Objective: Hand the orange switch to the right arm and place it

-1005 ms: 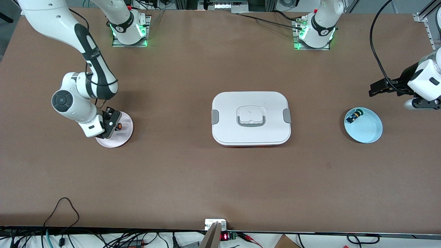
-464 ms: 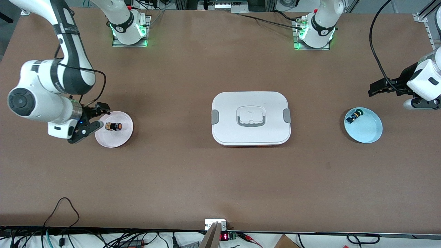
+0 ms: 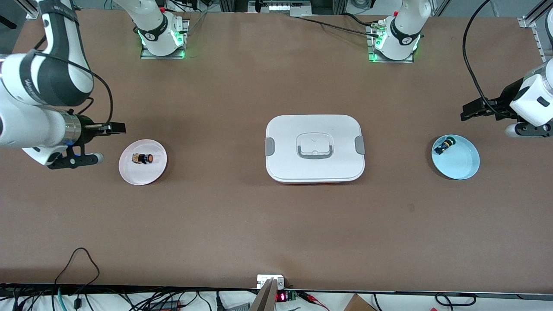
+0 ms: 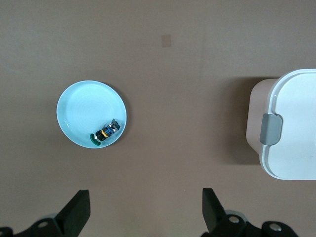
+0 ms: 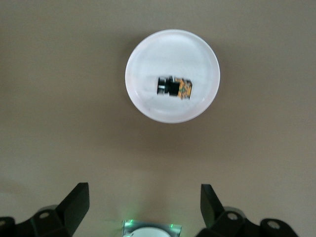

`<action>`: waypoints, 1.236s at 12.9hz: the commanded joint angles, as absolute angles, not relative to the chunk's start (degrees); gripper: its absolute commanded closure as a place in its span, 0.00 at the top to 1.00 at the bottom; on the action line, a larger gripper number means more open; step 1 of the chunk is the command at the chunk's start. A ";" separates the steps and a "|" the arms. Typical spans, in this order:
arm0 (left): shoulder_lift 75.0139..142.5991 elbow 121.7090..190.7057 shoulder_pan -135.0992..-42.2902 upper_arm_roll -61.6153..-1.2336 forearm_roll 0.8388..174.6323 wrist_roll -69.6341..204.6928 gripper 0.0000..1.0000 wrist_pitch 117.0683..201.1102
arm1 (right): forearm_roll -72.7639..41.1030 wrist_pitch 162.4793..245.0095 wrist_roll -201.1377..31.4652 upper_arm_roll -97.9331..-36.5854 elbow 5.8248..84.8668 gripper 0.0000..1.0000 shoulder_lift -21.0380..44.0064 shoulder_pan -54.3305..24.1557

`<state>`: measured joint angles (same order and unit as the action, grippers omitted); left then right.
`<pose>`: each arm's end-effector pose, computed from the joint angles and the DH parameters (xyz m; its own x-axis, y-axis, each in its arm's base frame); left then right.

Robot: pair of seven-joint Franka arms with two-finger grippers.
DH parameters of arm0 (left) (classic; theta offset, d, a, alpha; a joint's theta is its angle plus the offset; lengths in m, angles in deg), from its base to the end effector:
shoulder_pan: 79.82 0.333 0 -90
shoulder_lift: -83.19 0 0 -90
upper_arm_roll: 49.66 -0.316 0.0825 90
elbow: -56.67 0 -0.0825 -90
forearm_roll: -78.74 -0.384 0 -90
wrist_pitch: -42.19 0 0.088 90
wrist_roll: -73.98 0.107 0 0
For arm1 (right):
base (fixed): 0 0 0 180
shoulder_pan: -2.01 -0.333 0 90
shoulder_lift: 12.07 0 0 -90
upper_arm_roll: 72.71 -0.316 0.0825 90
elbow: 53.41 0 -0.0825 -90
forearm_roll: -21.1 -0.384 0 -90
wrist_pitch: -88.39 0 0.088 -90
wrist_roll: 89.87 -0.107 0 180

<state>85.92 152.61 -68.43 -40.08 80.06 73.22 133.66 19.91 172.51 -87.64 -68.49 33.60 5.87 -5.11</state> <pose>0.5630 0.0172 0.5516 0.9912 0.0444 -0.1251 0.0484 -0.9984 0.0290 0.6110 0.0384 0.4580 0.9313 0.0836 -0.3546 0.0851 -0.9963 -0.0112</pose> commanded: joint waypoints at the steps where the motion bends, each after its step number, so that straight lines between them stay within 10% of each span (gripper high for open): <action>1: 85.56 152.47 -68.04 -39.91 81.38 73.01 1.00 132.98 | 20.31 166.36 -89.78 -68.40 26.76 1.00 4.29 -5.02; 16: 85.56 151.77 -67.96 -39.91 82.08 73.36 1.00 132.72 | 23.21 179.46 -89.60 -64.80 40.03 1.00 -13.03 -4.23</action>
